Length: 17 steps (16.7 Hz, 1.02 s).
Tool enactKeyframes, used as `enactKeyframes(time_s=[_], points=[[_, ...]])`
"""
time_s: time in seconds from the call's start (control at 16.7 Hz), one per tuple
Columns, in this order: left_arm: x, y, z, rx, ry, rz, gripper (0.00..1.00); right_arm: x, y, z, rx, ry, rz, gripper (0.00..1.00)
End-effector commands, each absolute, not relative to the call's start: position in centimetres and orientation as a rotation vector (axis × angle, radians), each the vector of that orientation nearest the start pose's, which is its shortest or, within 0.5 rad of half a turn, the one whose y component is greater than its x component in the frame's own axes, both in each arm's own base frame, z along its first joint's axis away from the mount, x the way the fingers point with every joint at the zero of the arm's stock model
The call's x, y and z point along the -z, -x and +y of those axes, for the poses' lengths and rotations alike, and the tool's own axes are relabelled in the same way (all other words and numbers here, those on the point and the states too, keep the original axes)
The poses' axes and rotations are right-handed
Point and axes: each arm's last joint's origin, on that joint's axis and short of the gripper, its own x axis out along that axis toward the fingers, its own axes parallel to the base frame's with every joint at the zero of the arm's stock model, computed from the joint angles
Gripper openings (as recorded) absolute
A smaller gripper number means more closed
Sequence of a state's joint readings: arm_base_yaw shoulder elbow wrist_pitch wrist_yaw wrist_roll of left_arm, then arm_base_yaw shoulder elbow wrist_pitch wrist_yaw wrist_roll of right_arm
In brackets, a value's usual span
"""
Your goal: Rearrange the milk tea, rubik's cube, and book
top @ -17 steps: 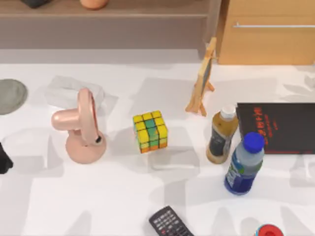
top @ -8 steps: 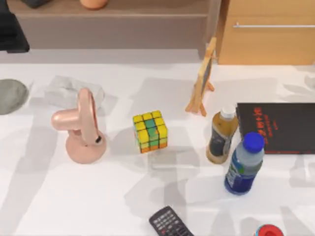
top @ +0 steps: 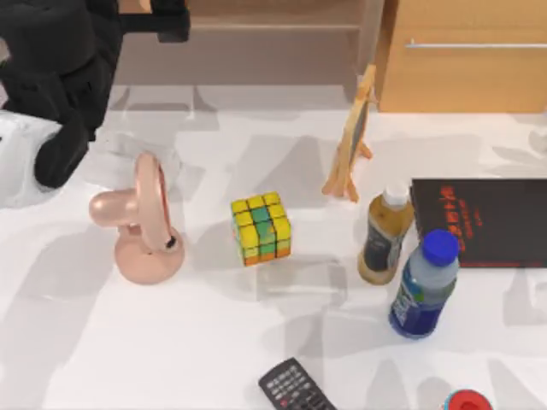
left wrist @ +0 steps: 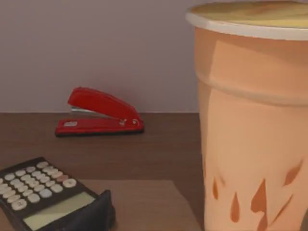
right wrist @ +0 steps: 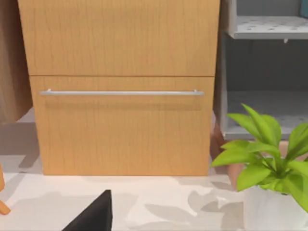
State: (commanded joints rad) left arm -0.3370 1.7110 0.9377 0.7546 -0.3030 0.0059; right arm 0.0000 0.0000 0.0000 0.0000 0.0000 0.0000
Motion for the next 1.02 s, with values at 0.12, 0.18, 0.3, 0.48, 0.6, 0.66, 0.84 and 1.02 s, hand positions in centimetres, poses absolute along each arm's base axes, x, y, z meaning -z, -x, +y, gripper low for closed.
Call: enactKeyframes(time_s=[0.12,0.18,0.3,0.48,0.6,0.66,0.84,1.02], points=[[-21.9,-37.5,-12.8,0.022,0.006,0.014,1.0,-16.0,-10.6,-0.1,0.0,0.0,0.0,1.0],[-21.5,-38.1,-13.3,0.024,0.008,0.009,1.0,-16.0,-10.6,-0.1,0.0,0.0,0.0,1.0],[-21.1,-38.6,-13.9,0.026,0.011,0.0,1.0,-16.0,-10.6,-0.1,0.0,0.0,0.0,1.0],[-21.1,-38.7,-14.0,0.026,0.011,-0.001,1.0,-16.0,-10.6,-0.1,0.0,0.0,0.0,1.0],[-21.0,-38.6,-13.8,0.023,0.01,0.003,1.0,-16.0,-10.6,-0.1,0.0,0.0,0.0,1.0],[-21.0,-38.7,-13.8,0.023,0.01,0.003,1.0,-16.0,-10.6,-0.1,0.0,0.0,0.0,1.0],[-21.1,-40.1,-14.0,0.026,0.011,0.0,1.0,-16.0,-10.6,-0.1,0.0,0.0,0.0,1.0],[-21.1,-42.6,-14.3,0.026,0.011,-0.001,1.0,-16.0,-10.6,-0.1,0.0,0.0,0.0,1.0]])
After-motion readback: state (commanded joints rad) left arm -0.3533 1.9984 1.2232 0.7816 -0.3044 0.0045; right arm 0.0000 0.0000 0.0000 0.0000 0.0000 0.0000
